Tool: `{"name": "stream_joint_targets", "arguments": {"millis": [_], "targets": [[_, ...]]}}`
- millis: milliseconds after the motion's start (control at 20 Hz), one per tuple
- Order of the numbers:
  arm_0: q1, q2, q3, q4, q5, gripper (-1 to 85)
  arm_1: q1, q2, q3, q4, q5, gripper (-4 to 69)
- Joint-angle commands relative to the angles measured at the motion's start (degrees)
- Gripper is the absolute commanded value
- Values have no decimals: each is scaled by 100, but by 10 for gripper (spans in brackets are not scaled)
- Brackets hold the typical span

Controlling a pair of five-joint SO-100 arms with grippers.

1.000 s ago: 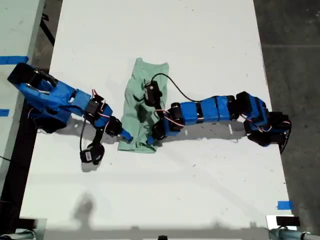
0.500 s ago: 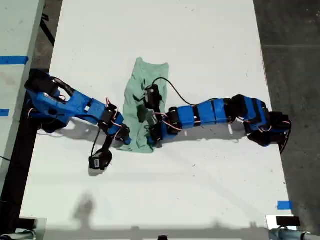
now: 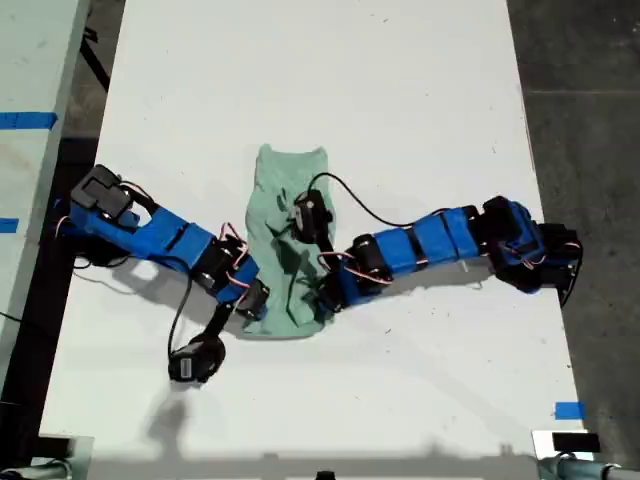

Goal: Fold tshirt

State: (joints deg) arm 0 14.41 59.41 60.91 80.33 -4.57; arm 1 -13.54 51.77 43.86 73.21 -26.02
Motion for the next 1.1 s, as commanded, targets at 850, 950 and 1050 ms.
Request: {"name": "stream_joint_targets", "arguments": {"millis": [850,950,1050], "targets": [[-3516,1793,-334,1063,2136,81,3173,1433,44,343,-2118,46],[-4236,2145,-79,1248,2206,311,3691,1679,105,255,-2558,439],[-5326,2769,396,1327,2443,326,4430,2215,334,369,-2900,370]]}}
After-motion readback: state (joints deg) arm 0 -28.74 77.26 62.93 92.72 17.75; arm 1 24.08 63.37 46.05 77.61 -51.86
